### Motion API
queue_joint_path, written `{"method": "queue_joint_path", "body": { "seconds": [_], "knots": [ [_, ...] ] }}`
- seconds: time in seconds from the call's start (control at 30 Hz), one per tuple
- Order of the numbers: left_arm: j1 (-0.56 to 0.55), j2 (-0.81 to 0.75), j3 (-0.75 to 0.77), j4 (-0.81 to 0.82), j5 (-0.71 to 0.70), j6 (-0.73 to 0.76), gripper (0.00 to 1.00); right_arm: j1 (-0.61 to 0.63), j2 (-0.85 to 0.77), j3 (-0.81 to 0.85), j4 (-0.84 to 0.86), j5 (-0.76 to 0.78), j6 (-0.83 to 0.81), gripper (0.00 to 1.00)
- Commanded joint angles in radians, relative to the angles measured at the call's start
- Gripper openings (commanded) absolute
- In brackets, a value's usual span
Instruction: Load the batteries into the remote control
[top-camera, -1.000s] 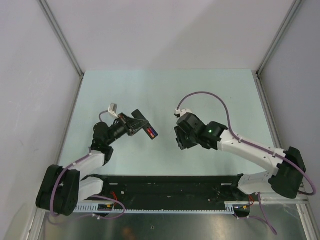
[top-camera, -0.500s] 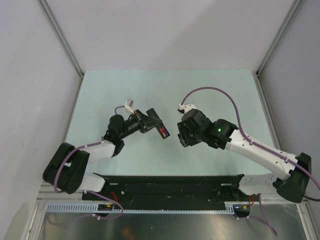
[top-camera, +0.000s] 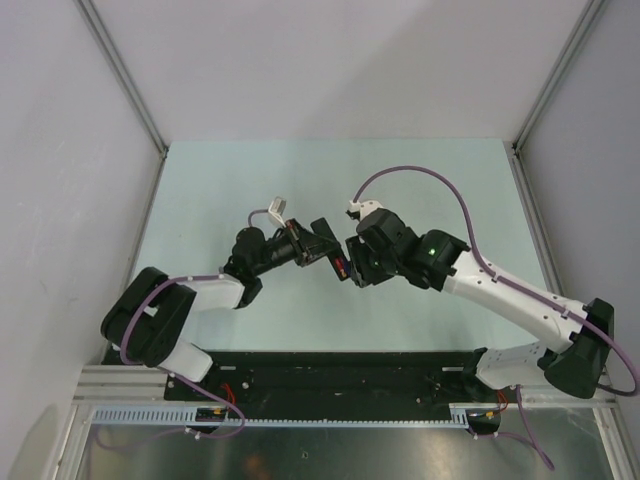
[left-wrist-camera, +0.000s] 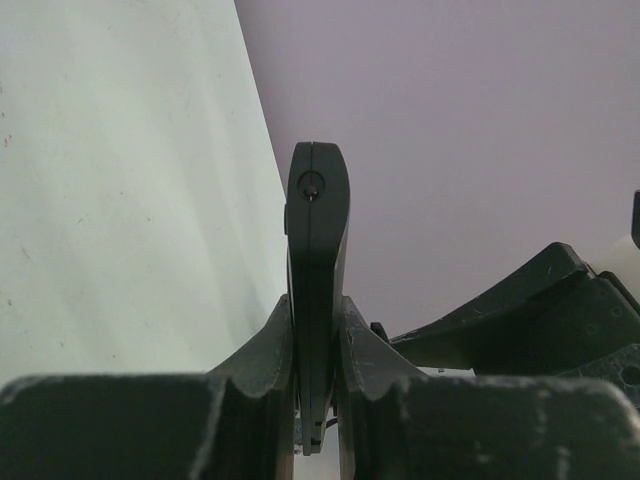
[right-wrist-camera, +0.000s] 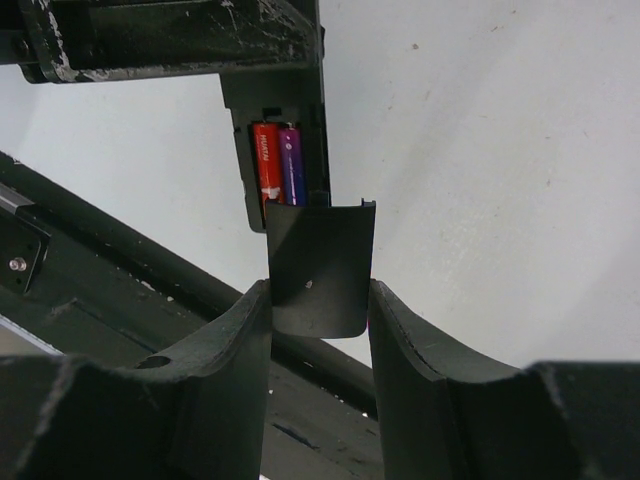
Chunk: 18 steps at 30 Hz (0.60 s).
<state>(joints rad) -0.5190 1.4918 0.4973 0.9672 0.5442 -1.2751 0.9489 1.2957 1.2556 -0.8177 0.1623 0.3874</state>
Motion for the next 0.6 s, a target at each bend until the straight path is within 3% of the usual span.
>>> {"method": "queue_joint_path", "body": {
  "seconds": [0.0,0.57],
  "knots": [
    [-0.021,0.018,0.043,0.093,-0.006,-0.023,0.0,0.002,0.027,0.044,0.026,-0.026,-0.015,0.25],
    [-0.049,0.039,0.05,0.123,-0.007,-0.036,0.0,0.001,0.085,0.048,0.041,-0.03,-0.033,0.25]
  ]
}}
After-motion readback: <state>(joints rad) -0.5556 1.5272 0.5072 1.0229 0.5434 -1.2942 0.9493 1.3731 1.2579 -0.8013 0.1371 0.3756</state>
